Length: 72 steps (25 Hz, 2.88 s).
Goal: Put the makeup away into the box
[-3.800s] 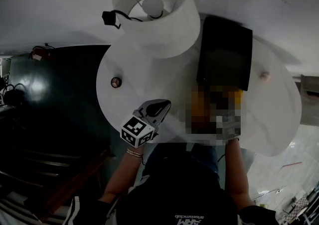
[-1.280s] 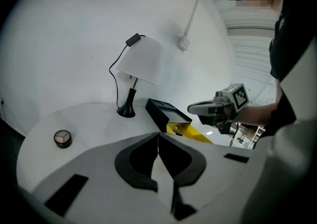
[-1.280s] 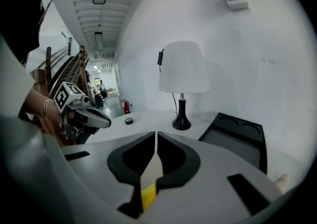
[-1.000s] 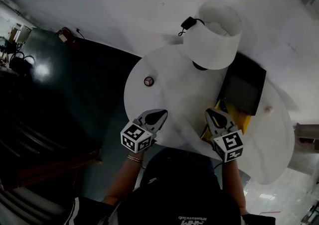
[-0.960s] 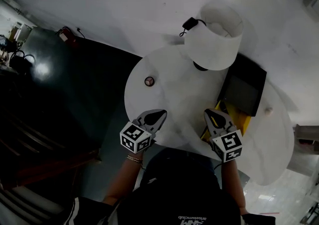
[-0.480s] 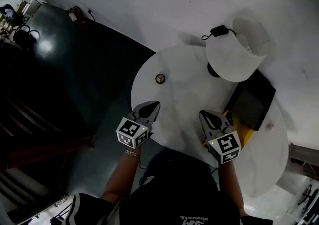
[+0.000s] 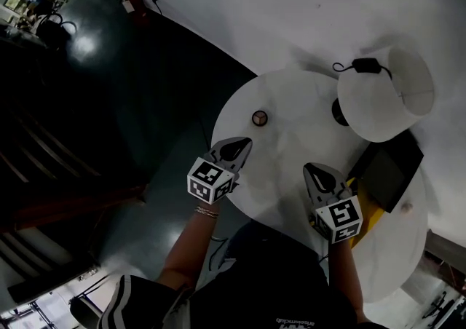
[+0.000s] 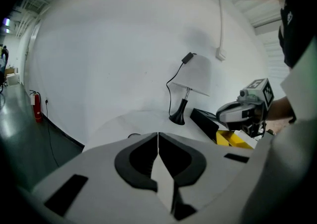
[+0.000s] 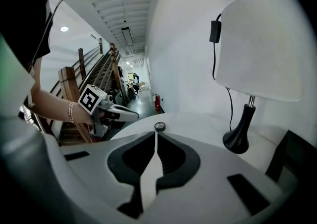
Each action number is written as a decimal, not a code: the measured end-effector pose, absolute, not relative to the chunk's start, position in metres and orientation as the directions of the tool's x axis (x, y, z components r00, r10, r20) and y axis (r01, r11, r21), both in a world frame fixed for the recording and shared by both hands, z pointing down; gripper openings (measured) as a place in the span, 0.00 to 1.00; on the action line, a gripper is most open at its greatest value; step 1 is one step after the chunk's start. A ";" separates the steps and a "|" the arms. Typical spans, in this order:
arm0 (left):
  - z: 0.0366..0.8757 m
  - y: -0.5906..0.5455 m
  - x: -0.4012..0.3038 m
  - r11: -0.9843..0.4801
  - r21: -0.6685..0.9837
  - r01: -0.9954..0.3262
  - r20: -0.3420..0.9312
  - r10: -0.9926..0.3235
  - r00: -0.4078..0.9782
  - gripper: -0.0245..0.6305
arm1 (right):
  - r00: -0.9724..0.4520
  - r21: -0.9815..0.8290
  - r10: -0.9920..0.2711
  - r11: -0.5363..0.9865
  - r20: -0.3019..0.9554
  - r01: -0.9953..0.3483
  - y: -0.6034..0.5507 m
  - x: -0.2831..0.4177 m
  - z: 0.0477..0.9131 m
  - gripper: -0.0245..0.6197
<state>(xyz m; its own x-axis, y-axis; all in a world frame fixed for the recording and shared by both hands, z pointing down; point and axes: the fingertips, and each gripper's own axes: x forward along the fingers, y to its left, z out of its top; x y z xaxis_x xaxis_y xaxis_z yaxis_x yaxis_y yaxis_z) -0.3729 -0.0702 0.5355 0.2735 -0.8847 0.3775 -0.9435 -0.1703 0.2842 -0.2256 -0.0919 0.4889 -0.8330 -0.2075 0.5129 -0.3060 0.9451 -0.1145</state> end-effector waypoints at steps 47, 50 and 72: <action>0.621 -0.135 -0.396 -0.304 0.105 -0.947 0.667 -0.685 0.294 0.41 | -0.842 -0.196 -0.140 0.941 0.521 -0.278 -0.127 -0.302 0.518 0.09; 0.626 -0.141 -0.393 -0.350 0.047 -0.936 0.703 -0.654 0.280 0.41 | -0.842 -0.200 -0.141 0.938 0.521 -0.281 -0.127 -0.302 0.519 0.09; 0.626 -0.153 -0.387 -0.336 0.018 -0.942 0.715 -0.654 0.247 0.40 | -0.841 -0.197 -0.180 0.927 0.510 -0.319 -0.137 -0.286 0.511 0.09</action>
<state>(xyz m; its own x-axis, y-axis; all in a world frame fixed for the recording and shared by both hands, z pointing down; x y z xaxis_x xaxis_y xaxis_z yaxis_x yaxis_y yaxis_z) -0.3865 -0.1529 0.6258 0.2471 -0.6540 0.7150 -0.9415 -0.3365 0.0176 -0.2863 -0.1373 0.5115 -0.8411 -0.1805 0.5099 -0.3186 0.9271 -0.1973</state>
